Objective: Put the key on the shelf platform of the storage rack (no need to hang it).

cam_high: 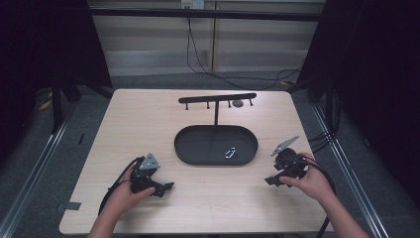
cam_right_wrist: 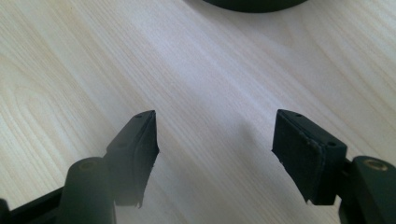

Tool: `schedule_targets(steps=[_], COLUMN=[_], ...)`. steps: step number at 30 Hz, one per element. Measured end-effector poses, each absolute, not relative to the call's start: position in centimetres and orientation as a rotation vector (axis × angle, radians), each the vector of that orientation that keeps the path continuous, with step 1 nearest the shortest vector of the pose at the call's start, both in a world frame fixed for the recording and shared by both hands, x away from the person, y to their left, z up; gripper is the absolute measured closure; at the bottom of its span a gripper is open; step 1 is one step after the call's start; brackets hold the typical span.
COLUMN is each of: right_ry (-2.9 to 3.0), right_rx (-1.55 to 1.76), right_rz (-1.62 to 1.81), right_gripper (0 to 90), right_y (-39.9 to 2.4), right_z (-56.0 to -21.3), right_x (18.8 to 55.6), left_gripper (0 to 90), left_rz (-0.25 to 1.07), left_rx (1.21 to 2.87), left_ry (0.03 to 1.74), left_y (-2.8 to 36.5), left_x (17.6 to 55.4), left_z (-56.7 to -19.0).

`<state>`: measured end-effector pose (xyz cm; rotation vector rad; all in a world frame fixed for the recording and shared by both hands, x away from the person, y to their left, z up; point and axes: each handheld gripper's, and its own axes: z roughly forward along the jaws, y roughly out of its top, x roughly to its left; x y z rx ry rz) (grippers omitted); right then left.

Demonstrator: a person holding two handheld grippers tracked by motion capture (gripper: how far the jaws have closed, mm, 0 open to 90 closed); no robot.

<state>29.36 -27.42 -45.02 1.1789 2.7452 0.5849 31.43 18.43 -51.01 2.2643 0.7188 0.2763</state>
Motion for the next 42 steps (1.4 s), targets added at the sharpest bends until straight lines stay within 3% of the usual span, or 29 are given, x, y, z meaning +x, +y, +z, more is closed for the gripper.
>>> schedule_targets(steps=[42], right_ry=[2.71], right_rx=[1.216], right_rz=[0.602], right_gripper=[30.7], right_y=[-29.4], right_z=[-46.9], right_x=[27.6], left_gripper=[3.0], left_rz=[0.276], left_rx=[2.264], left_ry=[0.72], left_y=[18.4], left_x=[31.4], left_z=[-51.0])
